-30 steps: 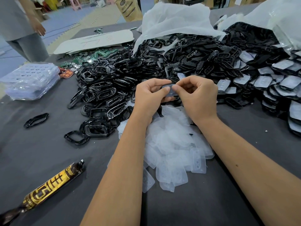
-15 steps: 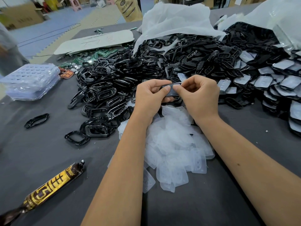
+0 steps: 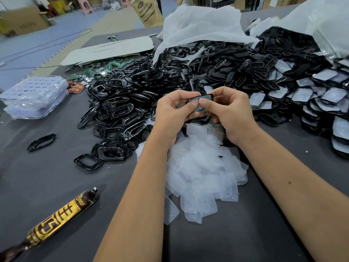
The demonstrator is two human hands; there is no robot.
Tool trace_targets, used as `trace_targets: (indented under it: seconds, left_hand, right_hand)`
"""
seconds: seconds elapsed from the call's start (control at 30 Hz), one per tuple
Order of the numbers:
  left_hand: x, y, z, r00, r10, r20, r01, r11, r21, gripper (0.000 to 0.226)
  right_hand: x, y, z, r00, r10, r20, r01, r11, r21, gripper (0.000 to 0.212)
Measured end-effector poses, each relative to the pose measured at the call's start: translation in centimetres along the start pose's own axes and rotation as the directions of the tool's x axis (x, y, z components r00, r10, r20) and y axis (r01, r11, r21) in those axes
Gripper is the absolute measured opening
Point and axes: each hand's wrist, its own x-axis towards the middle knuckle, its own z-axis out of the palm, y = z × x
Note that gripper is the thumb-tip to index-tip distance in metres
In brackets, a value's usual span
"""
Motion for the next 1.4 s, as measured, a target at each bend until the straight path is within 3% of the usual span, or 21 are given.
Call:
trace_targets:
  seconds: [0.33,0.63,1.0,1.4]
  left_hand:
    - [0.15,-0.24,-0.01,1.000,-0.006,0.014,0.006,0.999,-0.033,0.019]
    - [0.12,-0.11,0.14,0.999,-0.044,-0.004,0.044,0.998,-0.052,0.022]
    - [0.06,-0.04,0.10,0.999,-0.028,-0.025,0.026,0.997,-0.079,0.017]
    - [-0.08,0.01,0.23,0.997,-0.022,-0.073,0.025,0.999,0.040,0.018]
  right_hand:
    - [0.02,-0.07,0.03,1.000,0.012,-0.001,-0.012,1.000,0.014,0.009]
    - [0.22,-0.12,0.14,0.999,0.034,-0.026,-0.033,0.999,0.038,0.024]
    - [0.02,-0.17,0.32,1.000,0.015,-0.026,-0.015,1.000,0.000,0.010]
    - [0.04,0.09,0.53,1.000,-0.006,-0.007,0.006,0.998,-0.069,0.019]
